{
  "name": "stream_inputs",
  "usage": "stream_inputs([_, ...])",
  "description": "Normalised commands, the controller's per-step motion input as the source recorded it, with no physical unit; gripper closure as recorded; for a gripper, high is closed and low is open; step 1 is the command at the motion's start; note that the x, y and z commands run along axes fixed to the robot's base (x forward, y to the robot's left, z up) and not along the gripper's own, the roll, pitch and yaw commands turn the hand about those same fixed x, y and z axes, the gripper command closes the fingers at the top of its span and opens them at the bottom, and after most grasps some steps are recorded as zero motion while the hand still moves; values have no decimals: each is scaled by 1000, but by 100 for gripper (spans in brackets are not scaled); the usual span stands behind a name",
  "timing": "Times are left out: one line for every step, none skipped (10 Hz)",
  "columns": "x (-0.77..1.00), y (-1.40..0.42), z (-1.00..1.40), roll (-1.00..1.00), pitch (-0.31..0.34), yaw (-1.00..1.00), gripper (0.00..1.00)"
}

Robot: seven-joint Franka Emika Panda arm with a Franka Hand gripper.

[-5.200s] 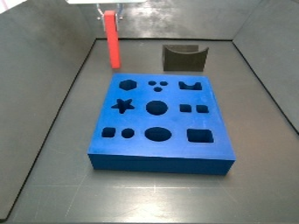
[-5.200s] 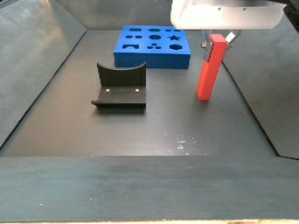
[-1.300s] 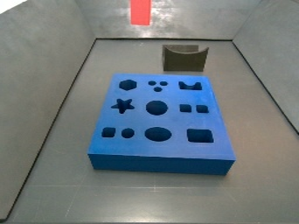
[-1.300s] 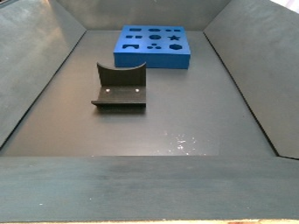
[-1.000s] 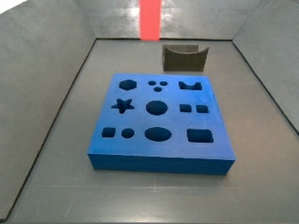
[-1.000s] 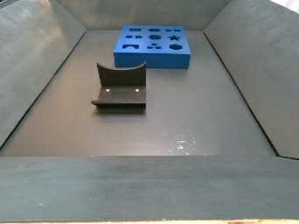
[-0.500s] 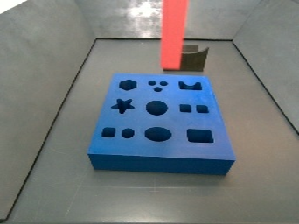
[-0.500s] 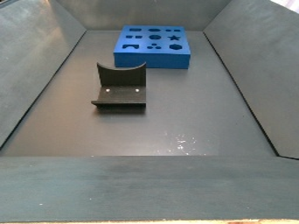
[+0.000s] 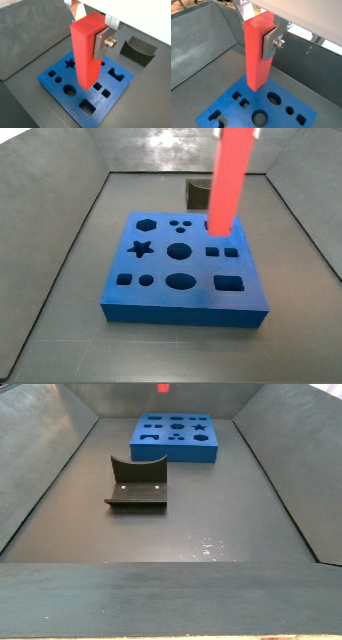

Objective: Pick up the rectangle object. Move up. Move to above the board. Insert the rectangle object.
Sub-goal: Insert the rectangle object.

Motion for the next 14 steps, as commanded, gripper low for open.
stream_inputs([374,-326,-409,354,0,0,100])
stream_inputs([371,-349,-403,363,0,0,100])
stream_inputs([389,-246,-277,206,0,0,100])
stream_inputs([163,-131,0,157,20,-80,100])
stream_inputs([51,0,-14,106,111,-303,100])
stream_inputs([0,0,-69,0,40,-623,100])
stream_inputs([0,-6,-74,0,0,-766,100])
stream_inputs([-51,0,-106,0,0,-851,100])
stream_inputs([-134,0,-134,0,0,-880,100])
stream_inputs([-114,-17,-134,0,0,-891,100])
stream_inputs([-77,-46,-143,0,0,-891,100])
stream_inputs([0,-69,-166,-9,63,-917,100])
stream_inputs([0,-57,-163,-51,77,-960,100])
stream_inputs([0,-60,-117,-140,40,-977,100])
